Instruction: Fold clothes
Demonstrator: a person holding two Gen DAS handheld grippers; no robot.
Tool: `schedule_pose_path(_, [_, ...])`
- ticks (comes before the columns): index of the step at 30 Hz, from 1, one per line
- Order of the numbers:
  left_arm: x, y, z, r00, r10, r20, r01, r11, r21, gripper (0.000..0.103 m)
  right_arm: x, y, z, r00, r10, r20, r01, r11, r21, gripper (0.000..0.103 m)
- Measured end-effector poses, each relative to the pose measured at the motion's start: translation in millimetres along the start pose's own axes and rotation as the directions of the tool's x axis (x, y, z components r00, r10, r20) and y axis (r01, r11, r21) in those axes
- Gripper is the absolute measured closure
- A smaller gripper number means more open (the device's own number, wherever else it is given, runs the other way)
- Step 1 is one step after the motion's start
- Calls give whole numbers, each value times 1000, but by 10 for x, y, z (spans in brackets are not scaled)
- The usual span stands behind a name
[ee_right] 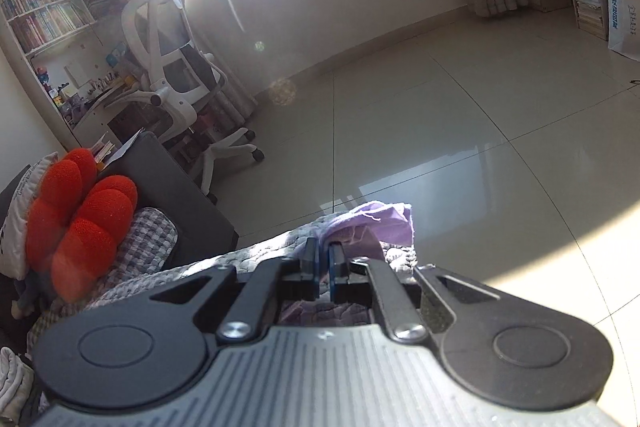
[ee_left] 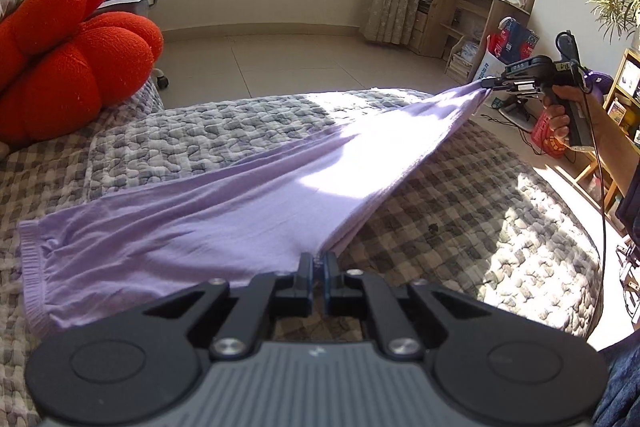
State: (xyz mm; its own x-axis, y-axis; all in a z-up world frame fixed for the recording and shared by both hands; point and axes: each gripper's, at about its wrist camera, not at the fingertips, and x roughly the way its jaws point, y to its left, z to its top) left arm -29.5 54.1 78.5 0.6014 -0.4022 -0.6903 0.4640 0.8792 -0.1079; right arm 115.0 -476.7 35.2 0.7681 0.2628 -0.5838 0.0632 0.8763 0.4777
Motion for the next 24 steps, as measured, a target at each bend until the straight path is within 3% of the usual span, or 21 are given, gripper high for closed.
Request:
schedule_pose_path(3, [70,-84,-65,999,7,-37,-5,998,63,99,165,-180,-162,995,-20,-95,21,1000,14,96])
schedule_pose_path(10, [72,-134,-92,999,4,-47,1,994,107,99,23,-87,-128,999,11,43,-12,1000,27,95])
schedule_pose_path(12, [89,-145,-117,998,0,-58,7,993,119,99,55,-140,-137,999,1,35,-3,998,62,89])
schedule_pose_path(17, [124,-303,-222,996,-11,-94,32,974,224,98,220,-314,-223,998,-22,-63,32,987,155,87])
schedule_pose_path(19, [115,-343,-244,995,-12,-97,37,965,261,98,179,-382,-225,998,-32,-62,43,982,184,74])
schedule_pose_path(20, [109,-355,-252,995,-11,-99,38,960,277,98,150,-397,-221,998,-33,-52,42,980,194,52])
schedule_pose_path(21, [103,-352,-249,994,-24,-104,52,959,279,101,122,-407,-216,999,-34,-41,42,979,202,39])
schedule_pose_path(24, [48,-356,-237,994,-48,-94,74,951,301,101,125,-411,-230,999,-22,-47,32,975,219,39])
